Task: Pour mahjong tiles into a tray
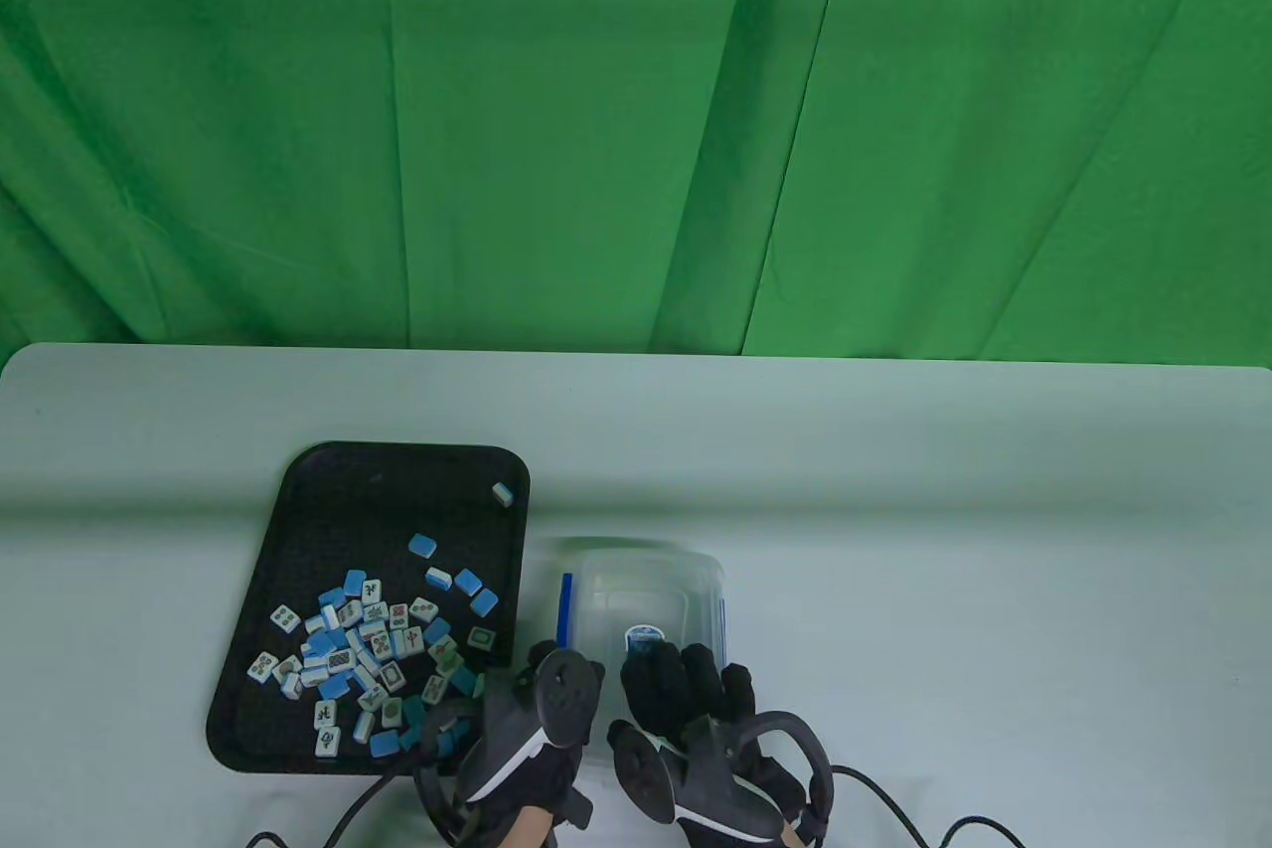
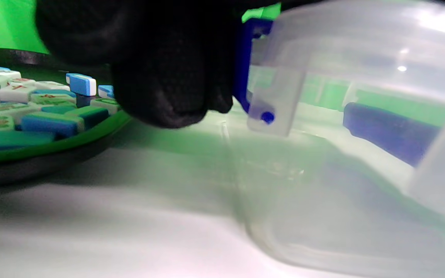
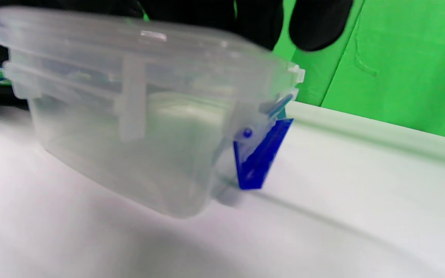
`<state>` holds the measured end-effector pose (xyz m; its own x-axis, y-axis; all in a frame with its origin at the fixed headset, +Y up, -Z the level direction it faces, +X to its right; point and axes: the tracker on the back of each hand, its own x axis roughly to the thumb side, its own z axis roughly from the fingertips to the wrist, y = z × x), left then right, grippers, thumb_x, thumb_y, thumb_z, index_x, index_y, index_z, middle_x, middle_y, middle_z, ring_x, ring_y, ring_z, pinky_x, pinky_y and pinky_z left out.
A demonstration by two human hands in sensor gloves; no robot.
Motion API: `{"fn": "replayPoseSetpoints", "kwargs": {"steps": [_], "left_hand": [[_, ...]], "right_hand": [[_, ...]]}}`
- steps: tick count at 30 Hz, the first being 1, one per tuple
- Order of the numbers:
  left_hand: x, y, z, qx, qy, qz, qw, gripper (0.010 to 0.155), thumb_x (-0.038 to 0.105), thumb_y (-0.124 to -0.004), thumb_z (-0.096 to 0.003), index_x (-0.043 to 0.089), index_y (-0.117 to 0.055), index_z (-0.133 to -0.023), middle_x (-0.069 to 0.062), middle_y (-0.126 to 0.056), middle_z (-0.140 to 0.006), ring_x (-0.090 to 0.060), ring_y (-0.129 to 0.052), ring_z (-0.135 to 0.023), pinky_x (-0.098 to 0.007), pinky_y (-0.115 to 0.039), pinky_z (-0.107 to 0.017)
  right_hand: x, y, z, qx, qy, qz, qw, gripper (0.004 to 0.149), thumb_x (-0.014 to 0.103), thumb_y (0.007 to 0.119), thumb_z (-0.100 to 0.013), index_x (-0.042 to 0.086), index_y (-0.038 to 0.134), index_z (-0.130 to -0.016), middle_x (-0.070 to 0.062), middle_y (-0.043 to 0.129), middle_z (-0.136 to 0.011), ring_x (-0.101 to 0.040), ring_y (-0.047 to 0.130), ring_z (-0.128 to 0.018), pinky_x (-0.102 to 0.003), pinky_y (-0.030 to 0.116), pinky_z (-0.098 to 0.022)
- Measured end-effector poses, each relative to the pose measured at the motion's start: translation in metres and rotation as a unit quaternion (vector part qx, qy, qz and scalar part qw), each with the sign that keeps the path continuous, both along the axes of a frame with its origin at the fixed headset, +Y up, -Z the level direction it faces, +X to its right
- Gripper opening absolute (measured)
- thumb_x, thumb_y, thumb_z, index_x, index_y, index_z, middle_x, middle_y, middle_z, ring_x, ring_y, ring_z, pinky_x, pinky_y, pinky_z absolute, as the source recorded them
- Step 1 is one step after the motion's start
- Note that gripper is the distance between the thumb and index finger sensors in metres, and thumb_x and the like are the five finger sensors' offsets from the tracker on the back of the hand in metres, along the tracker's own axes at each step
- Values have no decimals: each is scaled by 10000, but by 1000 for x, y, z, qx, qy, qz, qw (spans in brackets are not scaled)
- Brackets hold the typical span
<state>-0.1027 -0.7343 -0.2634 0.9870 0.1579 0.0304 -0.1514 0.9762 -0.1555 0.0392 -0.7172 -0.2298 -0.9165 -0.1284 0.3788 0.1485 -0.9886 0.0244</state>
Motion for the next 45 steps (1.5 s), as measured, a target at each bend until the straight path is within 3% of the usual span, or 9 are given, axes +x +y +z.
{"fn": "replayPoseSetpoints", "kwargs": {"steps": [13, 22, 26, 29, 31, 34, 35, 41, 45], "left_hand": [[8, 1, 2, 23, -7, -34, 999, 627, 406, -552, -668, -97, -714, -1005, -110, -997, -529, -243, -1040, -349, -371, -858, -251], [-2, -1, 4, 22, 9, -7, 1000, 716, 518, -514, -659, -47, -639, -1080, -145, -986, -646, -310, -1039, -465, -417, -853, -324], [-2, 11, 11, 104, 2, -54, 993, 745, 536, -511, -654, -39, -551, -1125, -188, -950, -765, -363, -1017, -578, -455, -843, -393], [4, 17, 16, 170, -55, -51, 983, 725, 532, -520, -645, 14, -518, -1152, -216, -869, -931, -447, -919, -764, -533, -781, -522], [12, 16, 19, 196, -137, -33, 970, 677, 519, -544, -637, 91, -540, -1161, -212, -785, -1045, -515, -686, -977, -680, -558, -663], [21, 10, 20, 169, -225, 5, 960, 616, 513, -547, -638, 197, -562, -1167, -183, -629, -1170, -498, -458, -1081, -705, -361, -686], [24, 5, 18, 125, -230, 20, 965, 604, 508, -543, -641, 227, -554, -1175, -169, -552, -1212, -480, -380, -1104, -692, -310, -695], [24, -15, 7, 4, -247, 48, 968, 616, 523, -480, -664, 289, -377, -1226, -160, -258, -1268, -483, -163, -1105, -695, -234, -688], [22, -17, 6, -11, -241, 74, 968, 598, 507, -483, -668, 307, -380, -1222, -132, -230, -1271, -441, -114, -1113, -723, -239, -685]], "right_hand": [[0, 0, 0, 2, 1, 0, 1000, 635, 561, 512, -668, 200, 499, -1190, -124, 521, -1239, -426, 545, -1107, -667, 527, -782], [17, 0, -4, 48, -7, -33, 998, 647, 595, 515, -653, 243, 467, -1194, -87, 526, -1237, -386, 582, -1097, -638, 575, -771], [46, 2, -20, 43, -74, -126, 988, 689, 606, 519, -653, 206, 418, -1205, -118, 577, -1197, -404, 695, -1020, -600, 677, -717], [73, -2, -33, -29, -155, -200, 967, 753, 612, 508, -660, 124, 357, -1213, -182, 621, -1158, -400, 829, -895, -534, 771, -649], [87, -10, -42, -113, -186, -247, 944, 793, 617, 486, -668, 72, 304, -1214, -224, 664, -1126, -391, 878, -838, -505, 807, -617], [98, -26, -51, -242, -191, -316, 897, 845, 614, 448, -679, 5, 174, -1196, -259, 668, -1112, -391, 911, -802, -475, 856, -574], [100, -33, -54, -281, -192, -341, 876, 857, 615, 440, -680, -9, 146, -1188, -277, 649, -1119, -402, 913, -800, -475, 862, -568], [101, -41, -56, -317, -190, -380, 848, 882, 626, 439, -681, -26, 114, -1177, -306, 579, -1147, -400, 912, -801, -468, 874, -569], [101, -44, -57, -333, -190, -391, 837, 899, 629, 489, -683, -22, 117, -1181, -305, 535, -1167, -399, 895, -813, -476, 864, -580]]}}
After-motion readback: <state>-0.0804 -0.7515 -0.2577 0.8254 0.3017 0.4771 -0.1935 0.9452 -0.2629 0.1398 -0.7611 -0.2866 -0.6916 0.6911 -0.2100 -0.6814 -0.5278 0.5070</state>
